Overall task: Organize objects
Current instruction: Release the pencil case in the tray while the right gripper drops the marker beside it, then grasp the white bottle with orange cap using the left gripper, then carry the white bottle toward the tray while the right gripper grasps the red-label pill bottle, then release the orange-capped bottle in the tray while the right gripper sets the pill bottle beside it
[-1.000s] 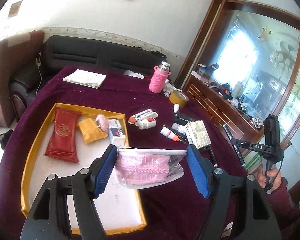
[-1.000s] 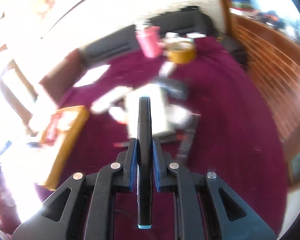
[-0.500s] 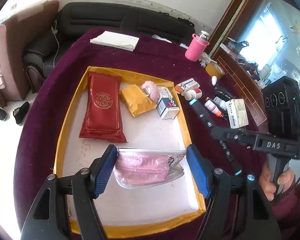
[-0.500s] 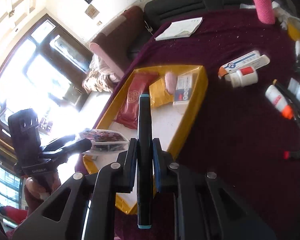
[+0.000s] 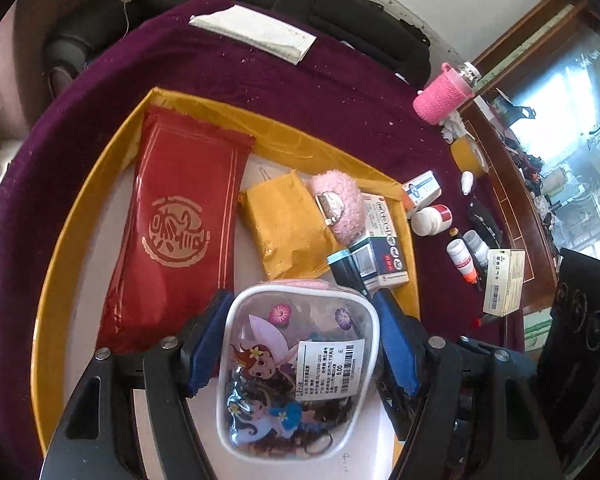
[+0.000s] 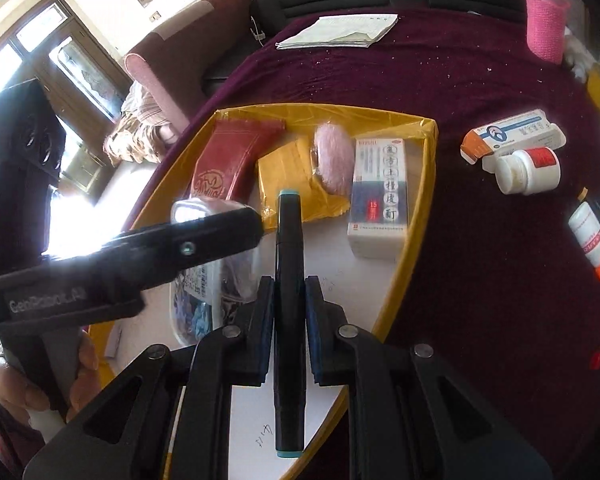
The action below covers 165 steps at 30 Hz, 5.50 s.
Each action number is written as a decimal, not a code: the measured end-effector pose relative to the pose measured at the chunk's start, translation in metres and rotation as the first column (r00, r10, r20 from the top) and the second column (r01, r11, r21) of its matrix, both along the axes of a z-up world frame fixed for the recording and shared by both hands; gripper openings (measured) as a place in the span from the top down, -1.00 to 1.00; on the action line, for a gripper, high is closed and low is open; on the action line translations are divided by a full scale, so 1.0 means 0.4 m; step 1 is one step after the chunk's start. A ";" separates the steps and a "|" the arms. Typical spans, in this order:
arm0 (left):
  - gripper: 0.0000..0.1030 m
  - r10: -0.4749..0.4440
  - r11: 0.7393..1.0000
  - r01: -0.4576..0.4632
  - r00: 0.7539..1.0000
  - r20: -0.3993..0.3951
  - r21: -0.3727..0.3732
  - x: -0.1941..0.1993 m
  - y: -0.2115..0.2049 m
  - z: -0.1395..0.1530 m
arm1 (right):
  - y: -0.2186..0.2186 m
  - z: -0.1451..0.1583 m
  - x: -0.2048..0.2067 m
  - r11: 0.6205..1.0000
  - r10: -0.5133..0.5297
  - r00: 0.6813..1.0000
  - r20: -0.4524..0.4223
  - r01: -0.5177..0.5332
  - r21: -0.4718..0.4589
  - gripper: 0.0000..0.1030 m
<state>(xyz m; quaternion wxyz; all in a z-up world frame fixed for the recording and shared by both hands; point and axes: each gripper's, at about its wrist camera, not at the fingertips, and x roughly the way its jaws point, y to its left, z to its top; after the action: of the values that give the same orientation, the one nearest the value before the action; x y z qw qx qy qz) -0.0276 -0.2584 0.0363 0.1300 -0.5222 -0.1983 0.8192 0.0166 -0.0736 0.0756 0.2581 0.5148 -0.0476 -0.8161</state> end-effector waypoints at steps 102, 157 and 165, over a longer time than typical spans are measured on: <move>0.57 -0.090 0.986 0.061 0.977 -0.192 -0.153 -0.030 0.668 0.026 | 0.867 0.004 -0.031 0.871 -0.418 0.904 -0.083 0.373 -0.320 -0.31; 0.55 0.220 0.969 -0.246 0.852 -0.475 0.009 0.380 -0.164 0.070 | 0.344 -0.064 -0.296 0.880 -0.463 0.874 0.147 0.473 -0.039 0.34; 0.55 0.224 0.967 -0.254 0.850 -0.477 0.001 0.394 -0.168 0.094 | 0.345 0.034 -0.184 0.924 -0.349 0.936 0.054 0.353 -0.145 0.34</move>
<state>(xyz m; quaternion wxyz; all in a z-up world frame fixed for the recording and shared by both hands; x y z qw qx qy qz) 0.1300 -0.3256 0.0740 0.0553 -0.2817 -0.1983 0.9372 -0.0571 0.0643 0.0891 0.1458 0.4878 -0.2047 -0.8360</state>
